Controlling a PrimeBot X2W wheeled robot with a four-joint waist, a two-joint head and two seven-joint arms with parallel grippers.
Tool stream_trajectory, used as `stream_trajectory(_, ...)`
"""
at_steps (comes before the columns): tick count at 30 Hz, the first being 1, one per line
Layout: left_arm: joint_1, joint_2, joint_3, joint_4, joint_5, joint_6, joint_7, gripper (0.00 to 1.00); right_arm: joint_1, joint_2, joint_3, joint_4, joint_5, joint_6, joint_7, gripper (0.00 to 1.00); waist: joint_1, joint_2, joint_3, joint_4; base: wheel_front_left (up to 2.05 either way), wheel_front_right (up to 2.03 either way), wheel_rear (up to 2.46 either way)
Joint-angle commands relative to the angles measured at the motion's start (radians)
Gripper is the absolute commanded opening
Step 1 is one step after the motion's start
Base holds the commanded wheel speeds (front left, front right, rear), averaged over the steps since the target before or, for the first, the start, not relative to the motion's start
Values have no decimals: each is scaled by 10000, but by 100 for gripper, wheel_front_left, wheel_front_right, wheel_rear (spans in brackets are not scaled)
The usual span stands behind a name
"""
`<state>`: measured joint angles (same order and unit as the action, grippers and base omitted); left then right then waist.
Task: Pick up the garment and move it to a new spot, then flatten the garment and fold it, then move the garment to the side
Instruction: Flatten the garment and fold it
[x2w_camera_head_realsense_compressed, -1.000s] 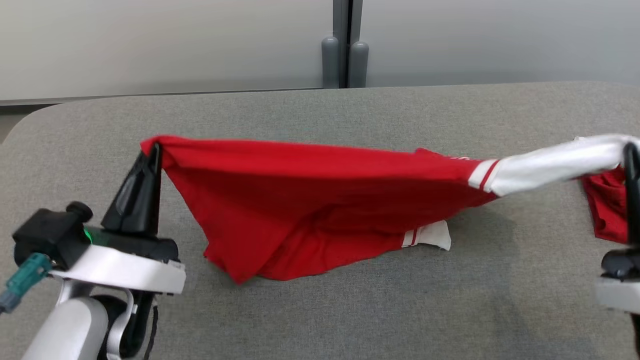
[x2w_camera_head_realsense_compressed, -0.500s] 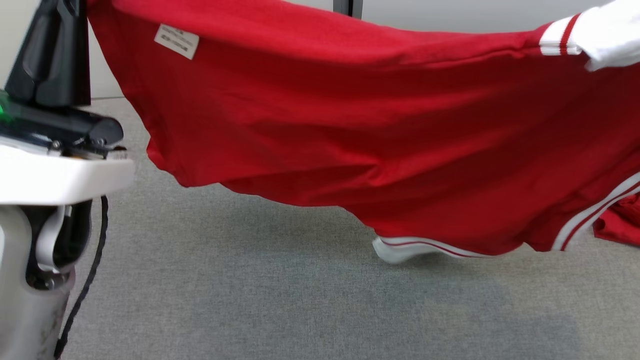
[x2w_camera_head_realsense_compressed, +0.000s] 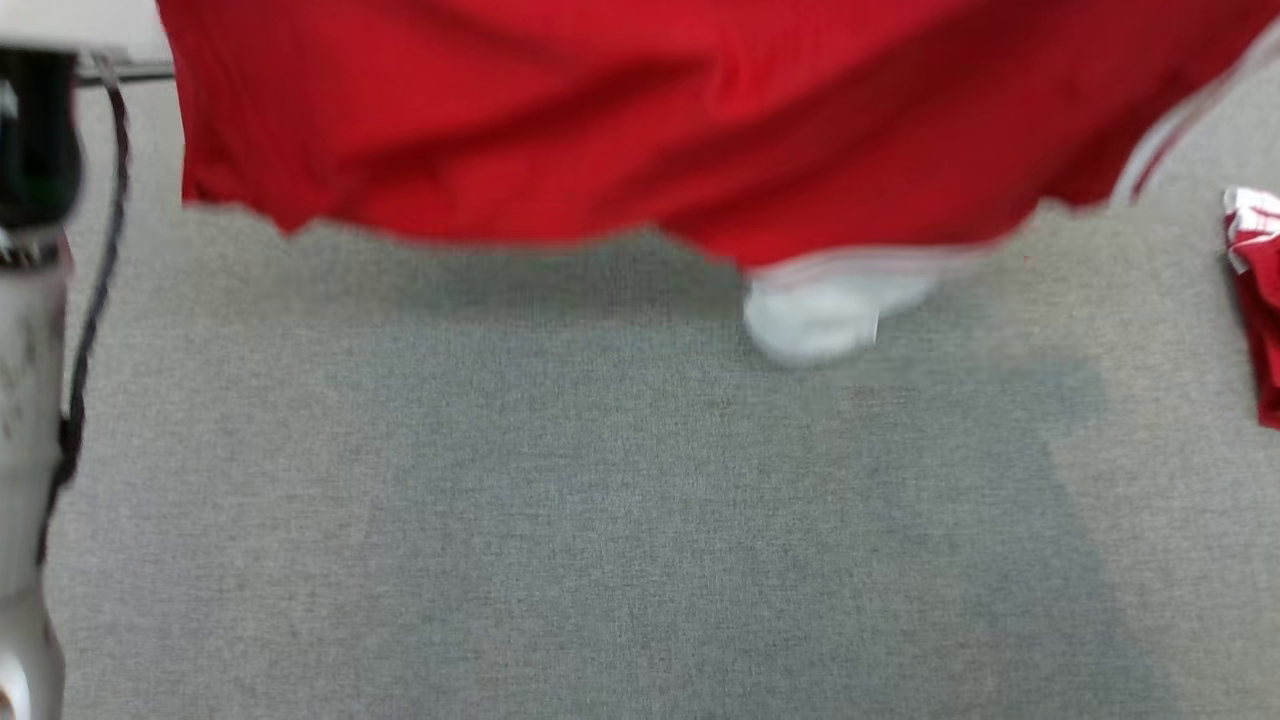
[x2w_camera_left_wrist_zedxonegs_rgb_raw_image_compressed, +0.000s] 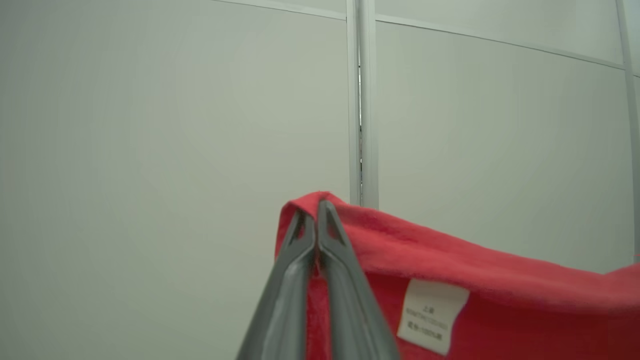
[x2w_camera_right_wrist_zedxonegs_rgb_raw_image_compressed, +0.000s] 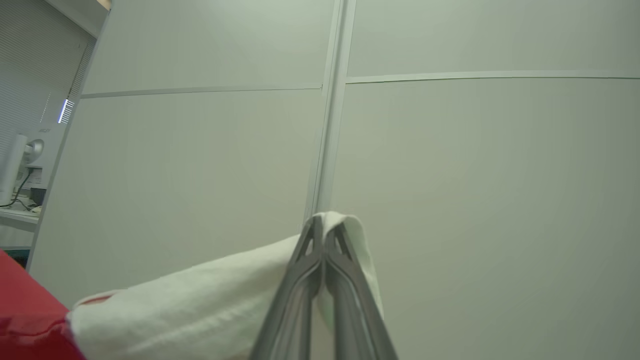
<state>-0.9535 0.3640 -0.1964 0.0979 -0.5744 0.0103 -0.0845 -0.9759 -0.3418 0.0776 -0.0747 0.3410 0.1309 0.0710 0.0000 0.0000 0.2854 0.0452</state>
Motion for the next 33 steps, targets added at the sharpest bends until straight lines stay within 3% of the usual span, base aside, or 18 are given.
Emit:
stream_trajectory(1, -308, -6, 26, 151, 2, -56, -75, 0, -270, 21, 104, 160, 10, -4, -87, 0, 0, 0, 372, -23, 0, 0, 0)
stream_trajectory(7, -2455, -356, -50, 2937, 69, -674, -1051, 0, -2907, 570, 1088, 2957, 7, -4, -1284, 0, 0, 0, 555, -211, 0, 0, 0)
stream_trajectory(10, -2885, -592, -246, 4468, -51, -972, -1237, 0, -3425, 972, 1664, 4407, 141, -3, -1791, 0, 0, 0, 551, -310, 0, 0, 0)
stream_trajectory(15, -2665, -1030, -492, 6848, -544, -1303, -1408, 0, -3174, 1660, 2485, 6662, 563, -4, -2348, 0, 0, 0, 632, -467, 0, 0, 0)
stream_trajectory(20, -1543, -1769, -787, 9117, -1439, -1411, -1425, 0, -1609, 2204, 3176, 8773, 1375, -4, -2933, 0, 0, 0, 861, -449, 0, 0, 0)
stream_trajectory(26, 290, -2180, -1164, 9506, -2713, -1409, -1507, 0, 763, 2373, 3456, 9290, 2462, -3, -3331, 0, 0, 0, 820, -392, 0, 0, 0)
stream_trajectory(33, 2594, -1726, -1766, 8258, -3370, -1410, -1769, 0, 4234, 2039, 2588, 7050, 2807, -3, -3362, 0, 0, 0, 271, -337, 0, 0, 0)
